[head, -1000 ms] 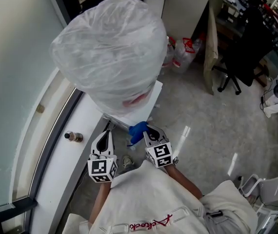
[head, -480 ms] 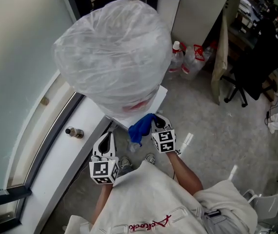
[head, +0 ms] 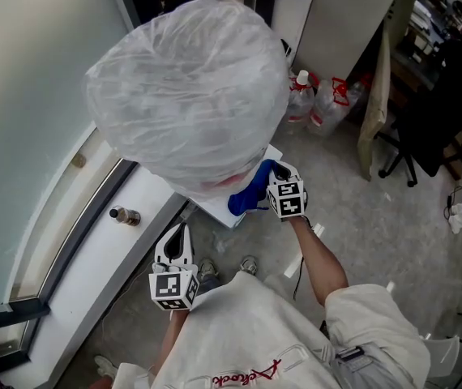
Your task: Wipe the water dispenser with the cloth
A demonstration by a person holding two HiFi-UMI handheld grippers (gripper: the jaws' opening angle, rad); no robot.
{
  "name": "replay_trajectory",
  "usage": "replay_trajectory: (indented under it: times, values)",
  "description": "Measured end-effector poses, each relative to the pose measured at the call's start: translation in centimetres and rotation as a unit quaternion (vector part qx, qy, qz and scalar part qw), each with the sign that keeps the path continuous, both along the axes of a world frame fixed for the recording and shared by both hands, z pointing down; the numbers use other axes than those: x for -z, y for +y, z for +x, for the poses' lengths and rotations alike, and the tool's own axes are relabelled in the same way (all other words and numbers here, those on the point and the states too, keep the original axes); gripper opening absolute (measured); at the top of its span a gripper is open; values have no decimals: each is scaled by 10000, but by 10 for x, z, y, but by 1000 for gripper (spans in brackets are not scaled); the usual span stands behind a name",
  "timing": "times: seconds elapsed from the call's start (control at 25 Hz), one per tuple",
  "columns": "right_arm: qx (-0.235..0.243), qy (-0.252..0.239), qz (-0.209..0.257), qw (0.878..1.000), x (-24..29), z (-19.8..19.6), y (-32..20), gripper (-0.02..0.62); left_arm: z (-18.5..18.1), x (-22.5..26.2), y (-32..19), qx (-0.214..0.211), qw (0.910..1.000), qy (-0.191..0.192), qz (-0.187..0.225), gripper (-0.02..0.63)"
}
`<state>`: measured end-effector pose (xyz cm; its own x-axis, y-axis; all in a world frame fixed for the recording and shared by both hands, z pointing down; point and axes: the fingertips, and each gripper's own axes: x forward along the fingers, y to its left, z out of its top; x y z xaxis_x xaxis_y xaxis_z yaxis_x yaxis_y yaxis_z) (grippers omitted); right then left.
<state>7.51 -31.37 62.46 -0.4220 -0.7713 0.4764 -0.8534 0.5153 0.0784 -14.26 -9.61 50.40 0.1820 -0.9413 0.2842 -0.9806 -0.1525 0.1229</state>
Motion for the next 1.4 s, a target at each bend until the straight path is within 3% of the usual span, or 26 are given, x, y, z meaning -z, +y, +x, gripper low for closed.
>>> replay_trajectory:
  times: [0.4,0.68,0.84,1.04,1.2,1.4]
  values:
    - [-524,56,-43,9986,11,38,-87,23,-12,0,5,186,9996,-156,-106,11]
    - [-688,-89,296,9971,38,44,-84,23,-9,1,2,33,9999,-140,-94,11]
    - [-531,-281,765,9953,74,37,-45,23,-2,2,1,-174,9998,-88,-35,11]
    - [-41,-478,1164,9920,108,6,44,23,8,4,1,-480,9988,-2,63,11]
    - [293,-751,1069,9910,114,-29,127,23,14,5,3,-662,9977,58,127,11]
    - [602,-1118,601,9901,106,-70,212,23,12,4,8,-740,9971,123,161,11]
